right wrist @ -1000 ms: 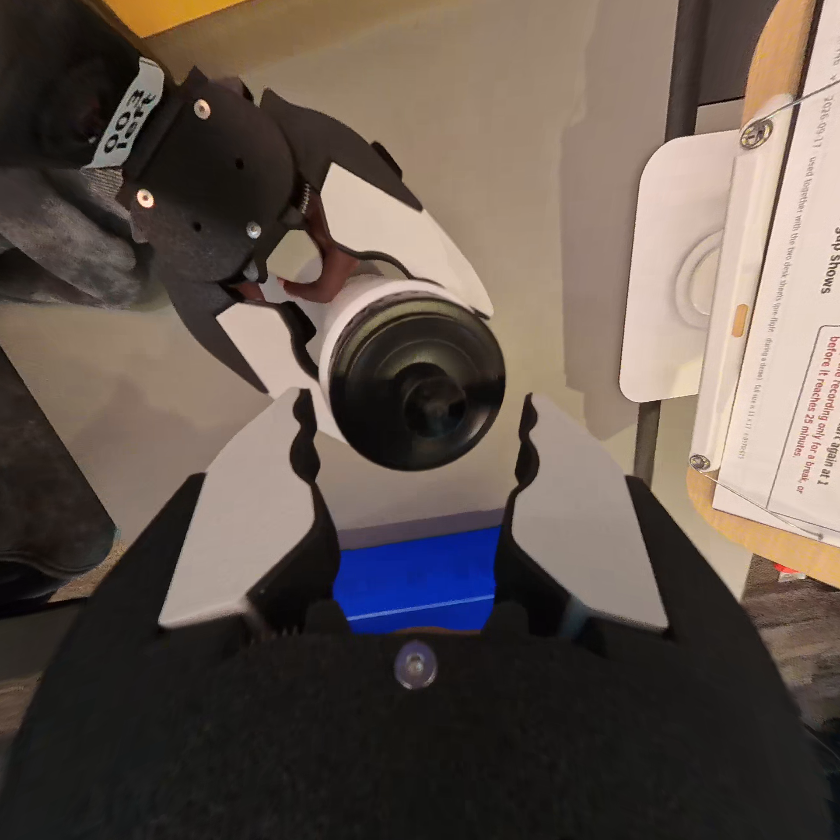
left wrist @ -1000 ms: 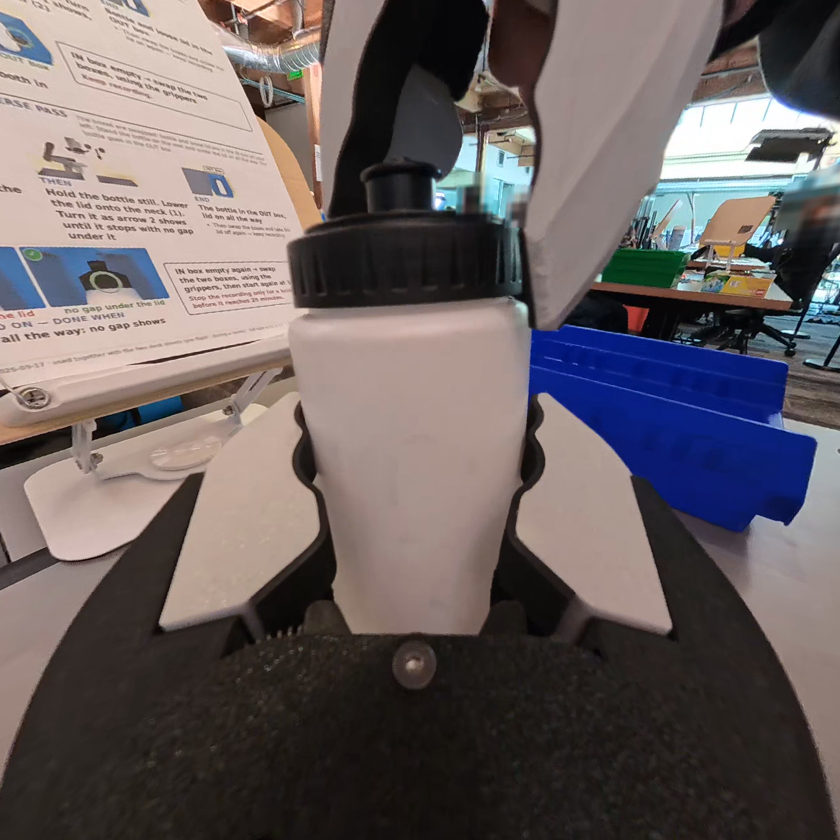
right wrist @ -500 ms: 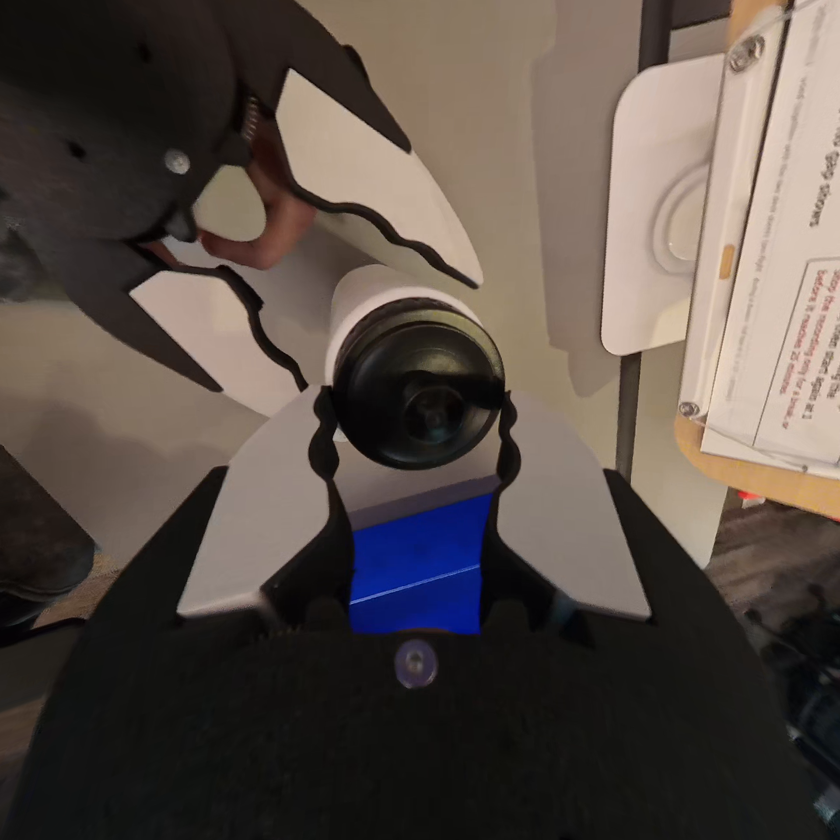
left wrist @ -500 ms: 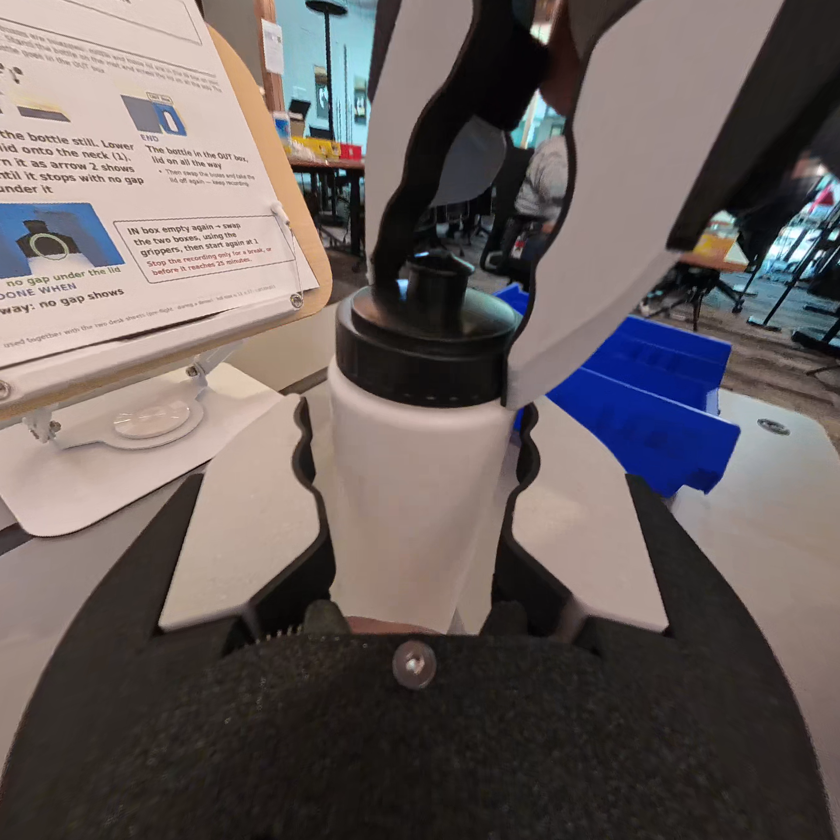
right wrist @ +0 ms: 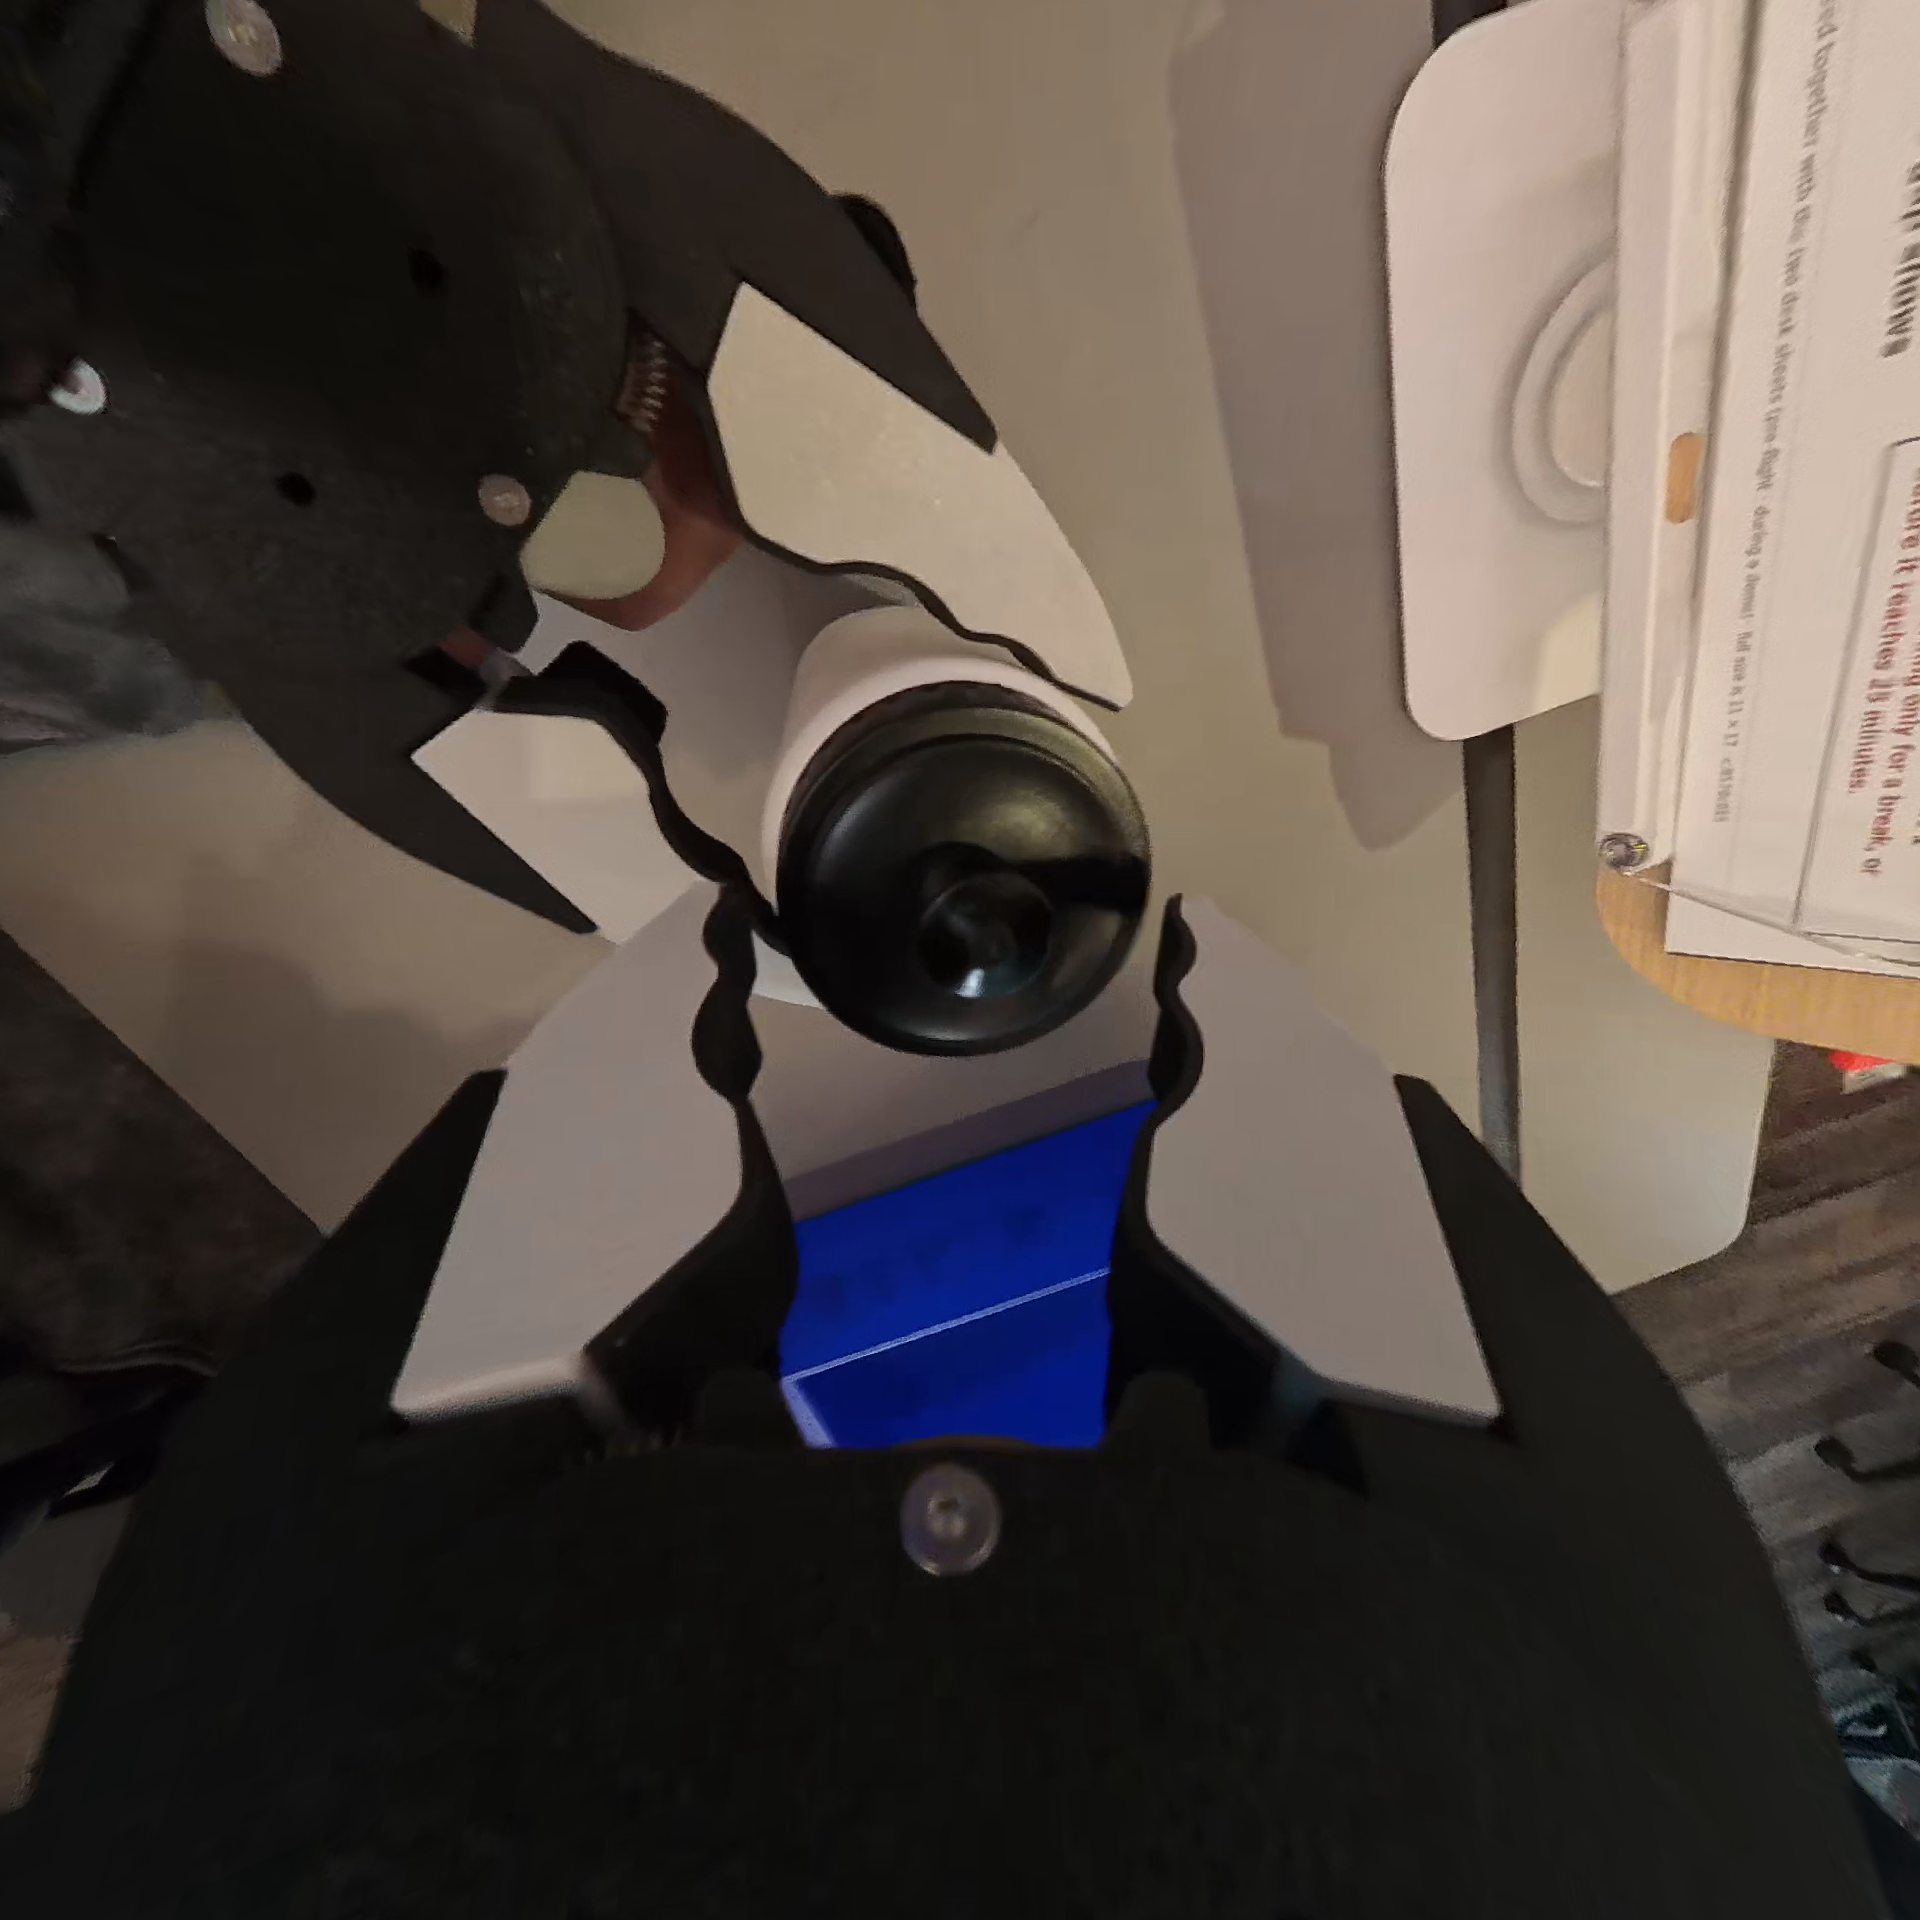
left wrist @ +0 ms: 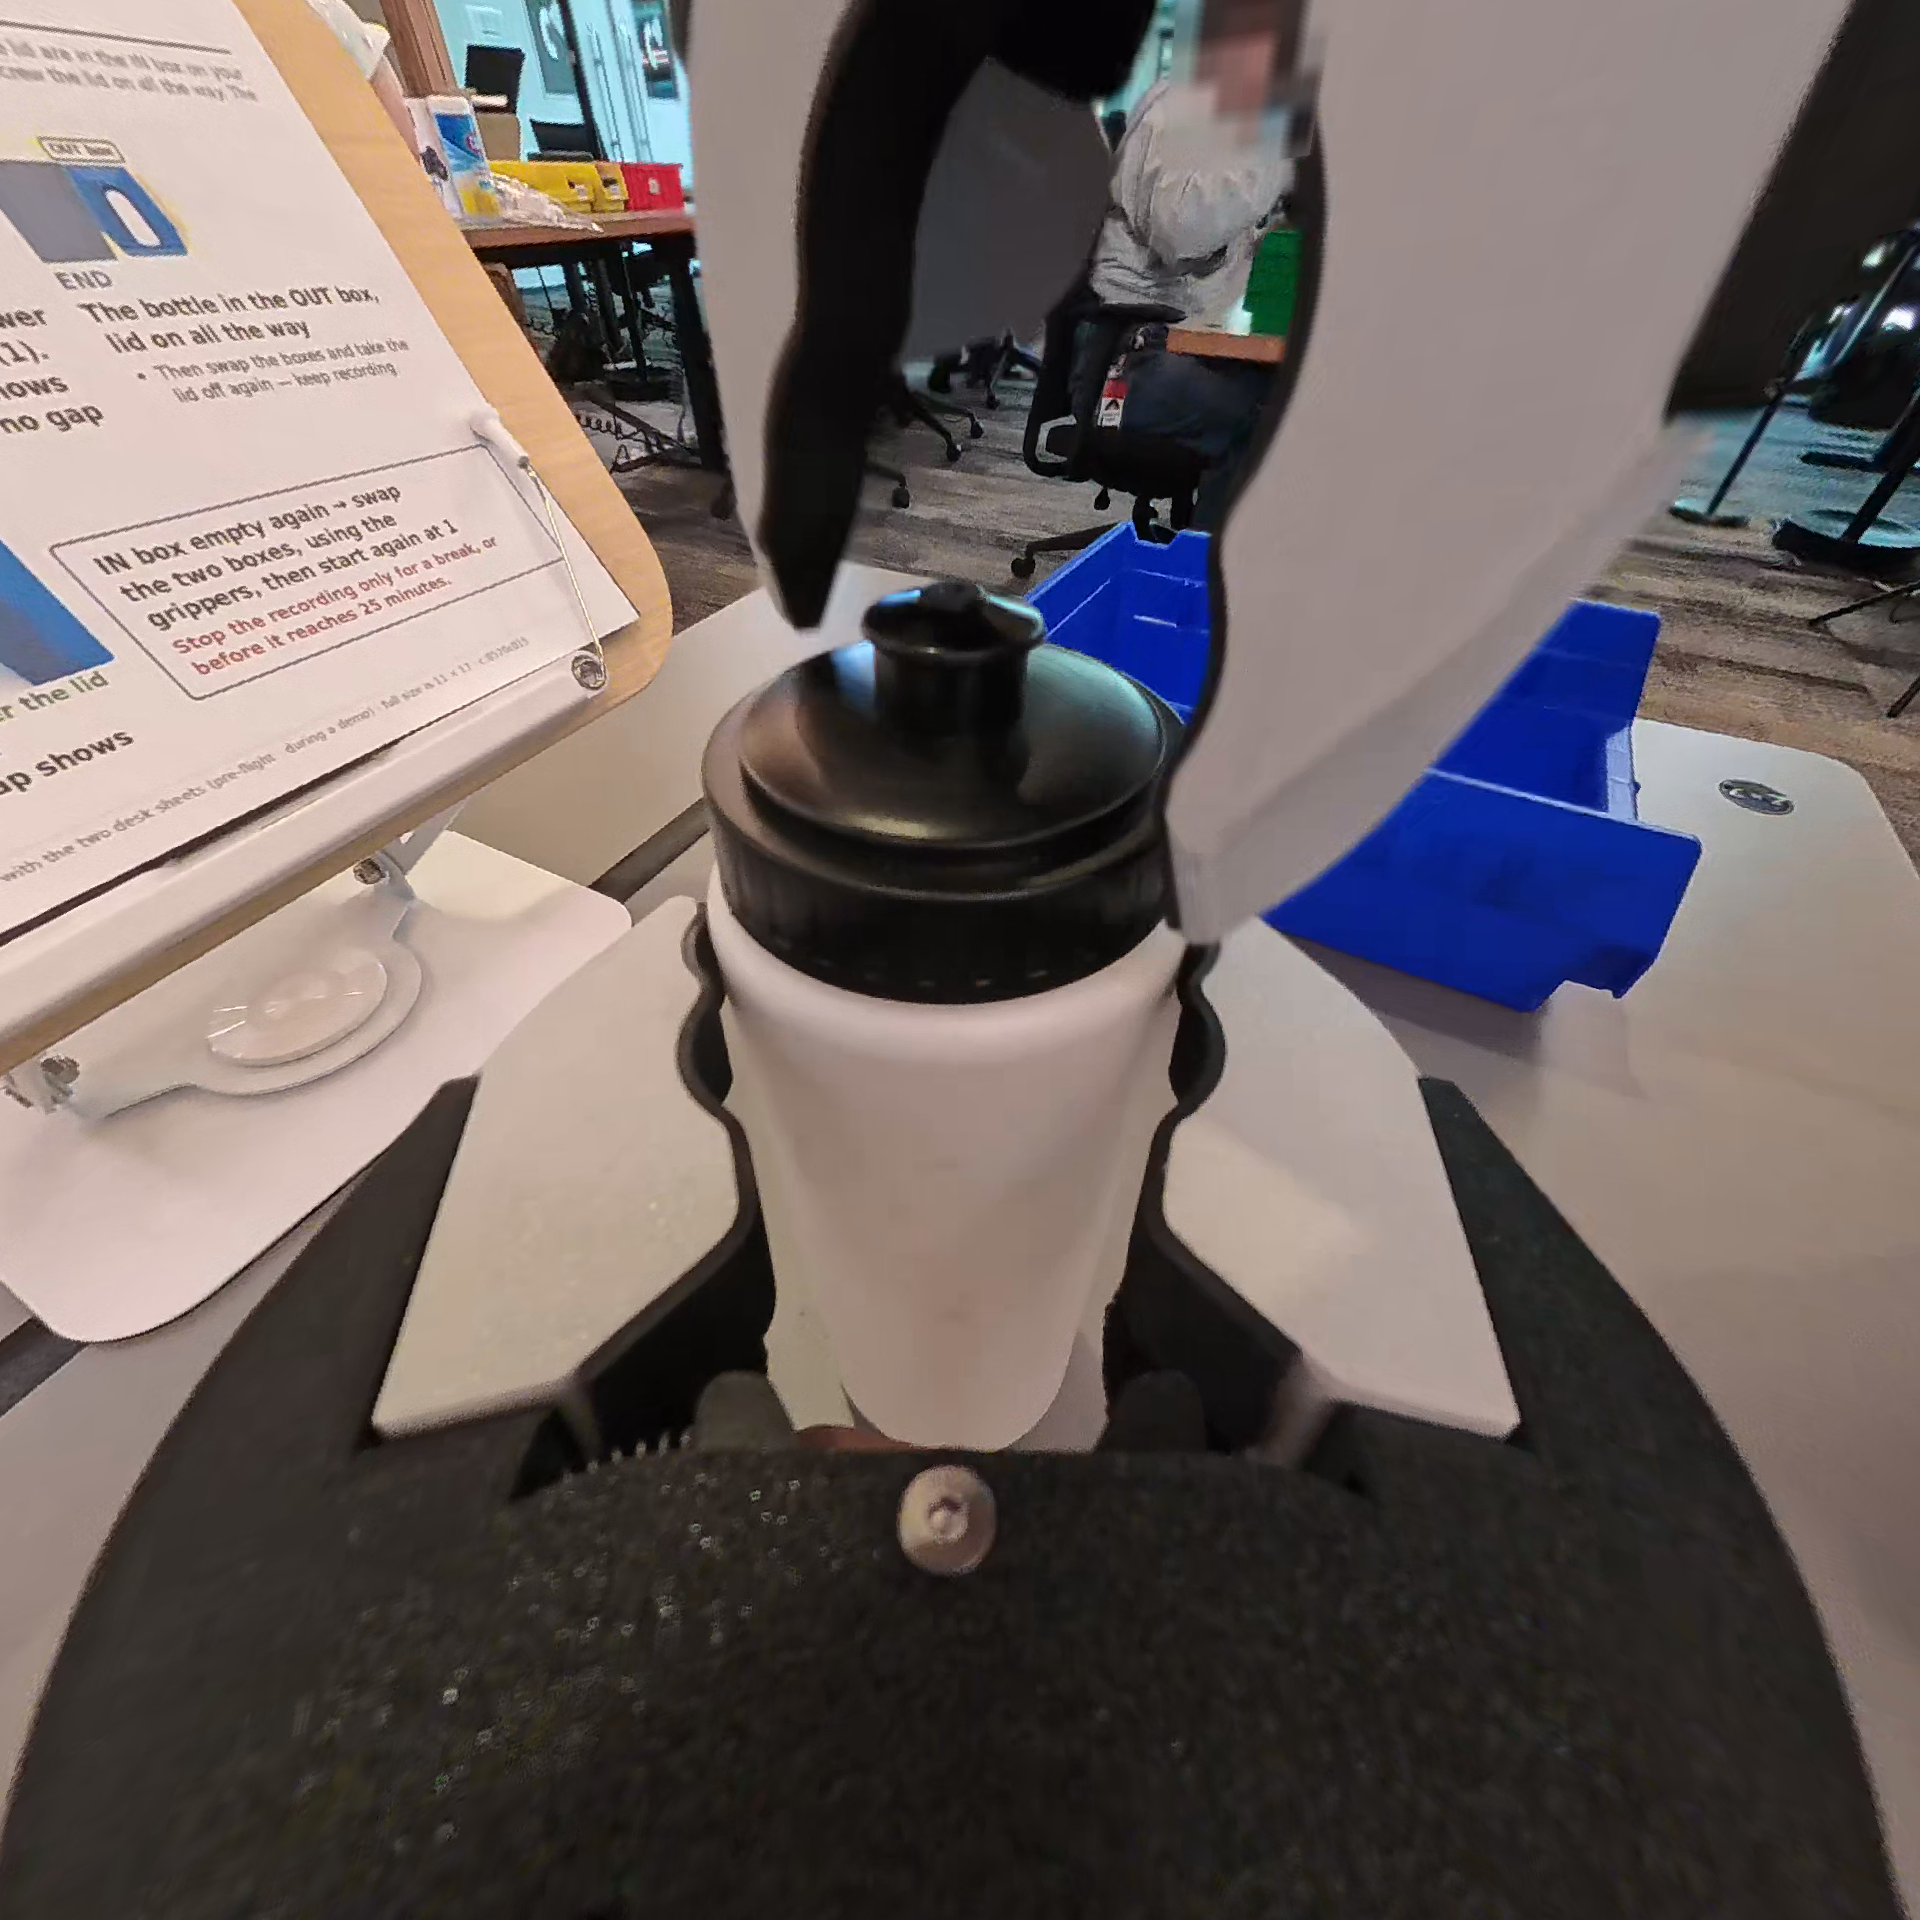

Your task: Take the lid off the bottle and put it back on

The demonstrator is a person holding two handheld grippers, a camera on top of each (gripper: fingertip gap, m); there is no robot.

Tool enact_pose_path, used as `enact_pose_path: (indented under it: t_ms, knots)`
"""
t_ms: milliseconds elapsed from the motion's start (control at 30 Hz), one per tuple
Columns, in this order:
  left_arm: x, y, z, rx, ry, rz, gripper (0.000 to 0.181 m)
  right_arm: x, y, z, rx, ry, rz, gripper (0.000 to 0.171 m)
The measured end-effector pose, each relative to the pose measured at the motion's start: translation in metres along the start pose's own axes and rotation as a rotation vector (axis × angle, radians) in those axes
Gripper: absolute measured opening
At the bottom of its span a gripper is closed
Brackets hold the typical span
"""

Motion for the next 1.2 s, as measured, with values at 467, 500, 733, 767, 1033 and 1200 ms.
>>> enact_pose_path:
  t_ms: [467, 500, 733, 767, 1033, 1200]
  knots:
    - [0.002, 0.003, 0.001, -0.014, 0.008, 0.028, 0.084, -0.009, -0.004, 0.0, -0.063, -0.038, -0.041, 0.072]
    - [0.001, 0.003, 0.001, -0.013, 0.005, 0.027, 0.084, -0.009, -0.004, 0.001, -0.047, -0.045, -0.047, 0.072]
    - [0.001, 0.005, -0.002, -0.028, -0.005, 0.03, 0.081, -0.011, -0.012, 0.01, 0.263, -0.075, -0.151, 0.071]
    - [0.001, 0.005, -0.002, -0.028, -0.003, 0.031, 0.081, -0.011, -0.014, 0.009, 0.321, -0.07, -0.166, 0.071]
    - [0.002, 0.007, -0.003, -0.04, 0.028, 0.042, 0.081, -0.01, -0.009, 0.004, 0.732, -0.027, -0.103, 0.071]
    - [0.002, 0.007, -0.003, -0.037, 0.041, 0.048, 0.081, -0.01, -0.005, 0.006, 0.744, -0.037, -0.036, 0.072]
Point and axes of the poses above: each gripper's, where its closed fingertips meet, x back along the fingers, y out of its underside, z = x × y across the jaws, the point moved 10 cm from there along x, back along the fingers, and after that the axes turned 2 degrees about y, right-handed, at the moved point
